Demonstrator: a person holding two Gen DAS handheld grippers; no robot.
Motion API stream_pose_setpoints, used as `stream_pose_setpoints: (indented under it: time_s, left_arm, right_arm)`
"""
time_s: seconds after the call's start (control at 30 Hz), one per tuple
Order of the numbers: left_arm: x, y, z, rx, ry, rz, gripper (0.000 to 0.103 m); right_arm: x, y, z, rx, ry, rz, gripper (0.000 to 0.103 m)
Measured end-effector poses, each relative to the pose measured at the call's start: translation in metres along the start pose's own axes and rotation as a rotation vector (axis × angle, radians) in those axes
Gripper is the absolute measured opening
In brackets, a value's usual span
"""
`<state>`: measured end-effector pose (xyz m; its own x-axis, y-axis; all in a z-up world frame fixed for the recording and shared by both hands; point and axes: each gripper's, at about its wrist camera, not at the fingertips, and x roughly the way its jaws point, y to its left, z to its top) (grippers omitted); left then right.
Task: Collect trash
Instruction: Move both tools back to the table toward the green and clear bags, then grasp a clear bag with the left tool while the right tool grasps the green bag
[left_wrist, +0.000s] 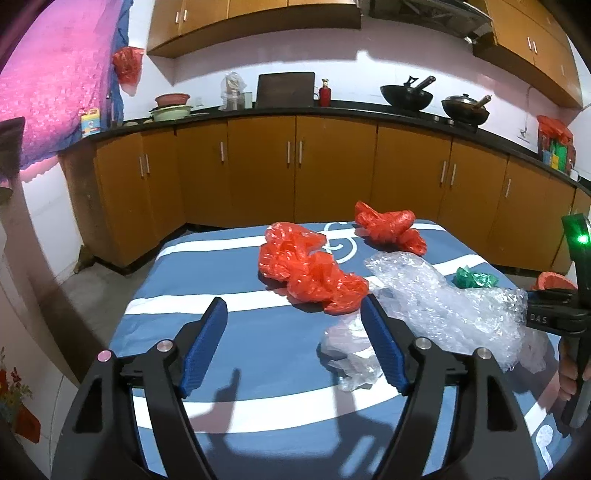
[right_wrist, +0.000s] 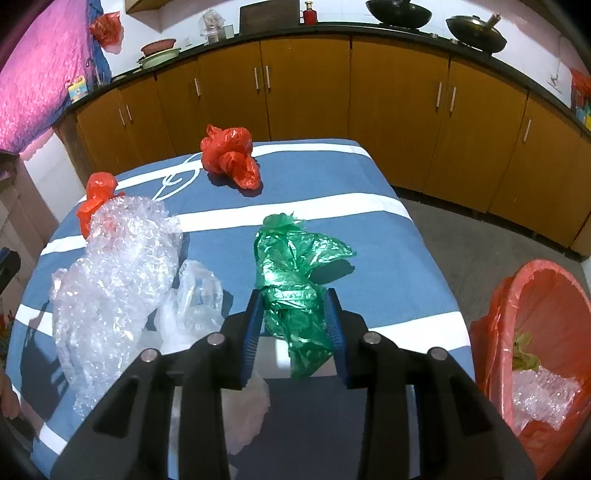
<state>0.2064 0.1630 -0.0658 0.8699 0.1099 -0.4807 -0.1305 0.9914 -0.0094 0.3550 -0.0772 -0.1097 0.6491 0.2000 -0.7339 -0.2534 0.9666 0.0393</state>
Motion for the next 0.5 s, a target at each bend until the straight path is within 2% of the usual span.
stream_pose_setpoints:
  time_s: [0.17,0.5]
  left_arm:
    - [0.001,-0.007,-0.001,0.009,0.015,-0.019,0.077]
    - [0.005,-0.022,-0.004,0.041,0.046,-0.033,0.078]
  right_arm:
    - [-0.004,-0.003,-0.003,0.01,-0.012,-0.003,0.02]
    - [-0.026,-0.033,-0.012,0.114,-0.056,-0.012,0.018]
